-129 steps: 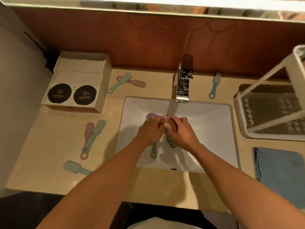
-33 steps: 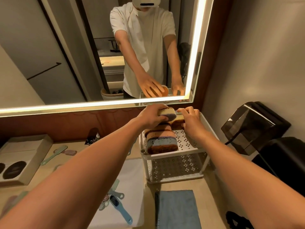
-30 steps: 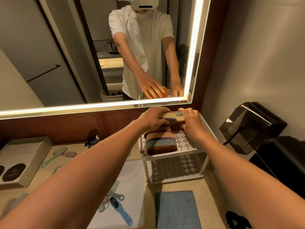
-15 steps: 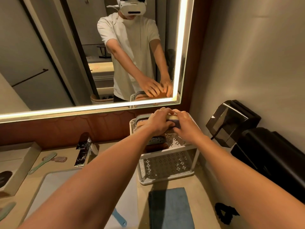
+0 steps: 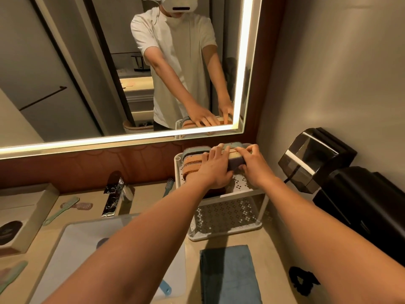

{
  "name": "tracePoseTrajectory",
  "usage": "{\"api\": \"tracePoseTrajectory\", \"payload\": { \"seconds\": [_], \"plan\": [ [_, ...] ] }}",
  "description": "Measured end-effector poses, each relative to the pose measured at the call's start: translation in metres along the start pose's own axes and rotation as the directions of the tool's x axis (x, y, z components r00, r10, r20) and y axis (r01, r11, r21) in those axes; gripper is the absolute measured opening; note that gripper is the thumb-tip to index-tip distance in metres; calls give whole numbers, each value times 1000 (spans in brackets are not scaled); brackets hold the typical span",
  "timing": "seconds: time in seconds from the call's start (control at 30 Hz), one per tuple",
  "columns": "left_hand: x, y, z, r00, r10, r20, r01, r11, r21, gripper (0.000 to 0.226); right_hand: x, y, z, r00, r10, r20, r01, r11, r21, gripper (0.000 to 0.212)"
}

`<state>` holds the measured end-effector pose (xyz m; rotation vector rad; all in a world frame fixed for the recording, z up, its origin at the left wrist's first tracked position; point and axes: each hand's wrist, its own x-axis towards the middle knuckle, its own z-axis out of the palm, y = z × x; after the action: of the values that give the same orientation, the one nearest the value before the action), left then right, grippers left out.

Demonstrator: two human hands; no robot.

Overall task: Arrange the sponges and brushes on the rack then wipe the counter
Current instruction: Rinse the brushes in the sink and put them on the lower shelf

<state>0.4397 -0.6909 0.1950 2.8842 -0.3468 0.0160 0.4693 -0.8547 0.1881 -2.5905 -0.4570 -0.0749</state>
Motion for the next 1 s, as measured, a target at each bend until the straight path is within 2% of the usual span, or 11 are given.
{"api": "tracePoseTrajectory", "payload": {
  "seconds": [0.17,0.27,0.33,0.43,0.57,0.77,1.0],
  "plan": [
    [3,0,1,995,-16,103,10,998,60,83,-4,1,9,999,32,4,-32,998,-63,66],
    [4,1,3,991,-40,127,28,995,98,83,-6,0,13,999,46,9,-43,979,-198,69],
    [4,0,4,990,-50,133,35,993,114,84,-7,-1,14,996,77,54,-64,977,-206,72],
    [6,1,0,987,-46,153,32,995,92,86,-5,-3,11,985,120,127,-94,977,-189,78],
    [4,-4,-10,989,-35,144,34,999,10,83,-5,-12,4,986,116,123,-83,967,-240,81],
    [-8,-27,-22,992,-64,112,72,995,-65,73,-9,-44,-4,998,5,58,6,983,-186,78],
    [-52,-84,-36,988,-154,-28,147,974,-170,64,-4,-107,16,992,-121,29,124,983,-135,70]
  ]
}}
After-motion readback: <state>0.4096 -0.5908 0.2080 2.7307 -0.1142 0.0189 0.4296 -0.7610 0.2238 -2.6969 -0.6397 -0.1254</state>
